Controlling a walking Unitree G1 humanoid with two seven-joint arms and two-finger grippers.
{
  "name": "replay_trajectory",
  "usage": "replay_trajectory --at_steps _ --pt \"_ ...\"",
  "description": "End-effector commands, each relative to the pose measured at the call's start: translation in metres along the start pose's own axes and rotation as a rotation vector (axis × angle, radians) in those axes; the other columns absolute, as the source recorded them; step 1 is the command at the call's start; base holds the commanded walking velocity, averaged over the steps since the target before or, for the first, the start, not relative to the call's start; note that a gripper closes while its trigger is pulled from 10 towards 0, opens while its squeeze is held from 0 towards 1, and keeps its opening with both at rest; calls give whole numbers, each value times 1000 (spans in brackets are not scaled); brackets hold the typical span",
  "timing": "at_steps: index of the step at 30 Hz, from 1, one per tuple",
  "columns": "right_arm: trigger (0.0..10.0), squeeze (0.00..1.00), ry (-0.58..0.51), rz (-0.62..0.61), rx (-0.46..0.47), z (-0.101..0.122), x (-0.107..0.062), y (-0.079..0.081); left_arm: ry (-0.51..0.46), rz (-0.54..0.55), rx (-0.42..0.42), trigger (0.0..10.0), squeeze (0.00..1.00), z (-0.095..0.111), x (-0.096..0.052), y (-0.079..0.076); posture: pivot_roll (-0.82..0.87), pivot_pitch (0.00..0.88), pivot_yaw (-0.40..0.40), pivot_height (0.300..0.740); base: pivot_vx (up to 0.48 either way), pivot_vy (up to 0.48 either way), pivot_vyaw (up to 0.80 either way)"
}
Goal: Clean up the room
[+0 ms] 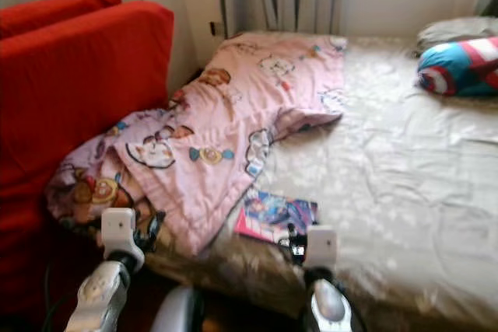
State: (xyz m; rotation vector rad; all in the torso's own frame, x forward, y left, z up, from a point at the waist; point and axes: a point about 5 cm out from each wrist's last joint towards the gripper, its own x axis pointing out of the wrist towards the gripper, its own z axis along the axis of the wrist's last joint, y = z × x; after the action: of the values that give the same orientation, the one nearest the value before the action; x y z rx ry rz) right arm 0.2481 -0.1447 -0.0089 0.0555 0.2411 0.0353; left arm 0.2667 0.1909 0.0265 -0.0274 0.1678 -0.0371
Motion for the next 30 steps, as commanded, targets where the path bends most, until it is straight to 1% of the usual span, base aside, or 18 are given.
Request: replay_trajectory --at_steps 1,8,14,16,18,30 --pt "10000 0 -11 15 3 3 2 4 -7 -6 -2 10000 0 2 2 1 -6 36 44 618 0 0 0" --pt "10000 0 -8 36 -20 3 3 7 2 -17 -12 10000 0 0 2 0 -4 37 45 618 0 0 0" --pt "10000 0 -12 40 -12 3 2 7 5 -27 -13 10000 0 0 2 0 -4 36 46 618 0 0 738" --pt "10000 0 -6 30 15 2 2 7 6 -31 -10 10000 0 -1 2 -1 -4 36 46 618 0 0 0" --pt "10000 0 -7 28 3 2 2 6 8 -34 -8 10000 0 -1 2 -1 -4 35 46 618 0 0 0" --pt "10000 0 -4 21 9 3 4 4 9 -38 -3 10000 0 -2 2 1 -3 33 46 618 0 0 0"
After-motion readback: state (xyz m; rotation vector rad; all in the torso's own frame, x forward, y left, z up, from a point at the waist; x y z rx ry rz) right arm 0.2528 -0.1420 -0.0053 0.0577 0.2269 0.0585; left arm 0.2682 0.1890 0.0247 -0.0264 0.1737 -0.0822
